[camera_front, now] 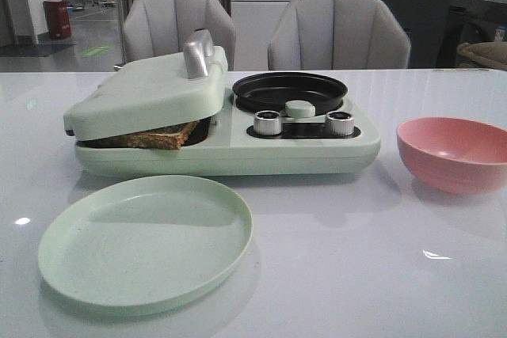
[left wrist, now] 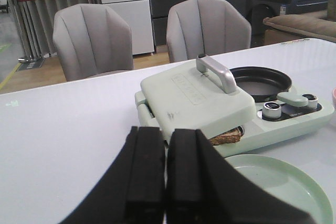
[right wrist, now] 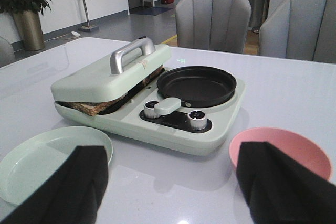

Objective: Make breakfast with bread and shrimp

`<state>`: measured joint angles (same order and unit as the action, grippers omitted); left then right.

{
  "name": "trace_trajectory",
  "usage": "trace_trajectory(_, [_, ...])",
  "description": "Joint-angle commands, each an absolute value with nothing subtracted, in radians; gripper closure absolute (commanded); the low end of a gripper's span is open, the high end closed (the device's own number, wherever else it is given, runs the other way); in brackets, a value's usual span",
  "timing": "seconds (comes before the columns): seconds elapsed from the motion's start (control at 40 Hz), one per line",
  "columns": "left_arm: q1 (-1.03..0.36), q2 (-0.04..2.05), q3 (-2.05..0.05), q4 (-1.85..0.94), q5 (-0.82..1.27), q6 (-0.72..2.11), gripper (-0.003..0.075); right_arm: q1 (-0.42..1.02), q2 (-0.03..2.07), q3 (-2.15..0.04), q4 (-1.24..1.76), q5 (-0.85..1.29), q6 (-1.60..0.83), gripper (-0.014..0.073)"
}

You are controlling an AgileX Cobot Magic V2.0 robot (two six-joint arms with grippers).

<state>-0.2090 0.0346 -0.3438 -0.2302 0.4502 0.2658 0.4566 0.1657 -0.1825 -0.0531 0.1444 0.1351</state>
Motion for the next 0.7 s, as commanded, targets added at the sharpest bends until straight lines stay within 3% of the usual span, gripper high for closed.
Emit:
trace_trajectory(0.0, [-0.213, 0.048, -0.368, -0.267, 0.374, 0.255, 0.0607, 0.453, 0.175, -0.211, -0.057, 0.056, 0.131, -0.0010])
trace_trajectory(0.4, [-0.213, 0.048, -0.368, -0.267, 0.374, 0.255, 0.0607, 0.453, 0.192, -0.254, -0.048, -0.008, 0.131, -0.0010])
trace_trajectory(0.68, [-0.213, 0.048, -0.368, -0.267, 0.374, 0.255, 0.0607, 0.453, 0.450, -0.502, -0.049, 0.255, 0.131, -0.0010])
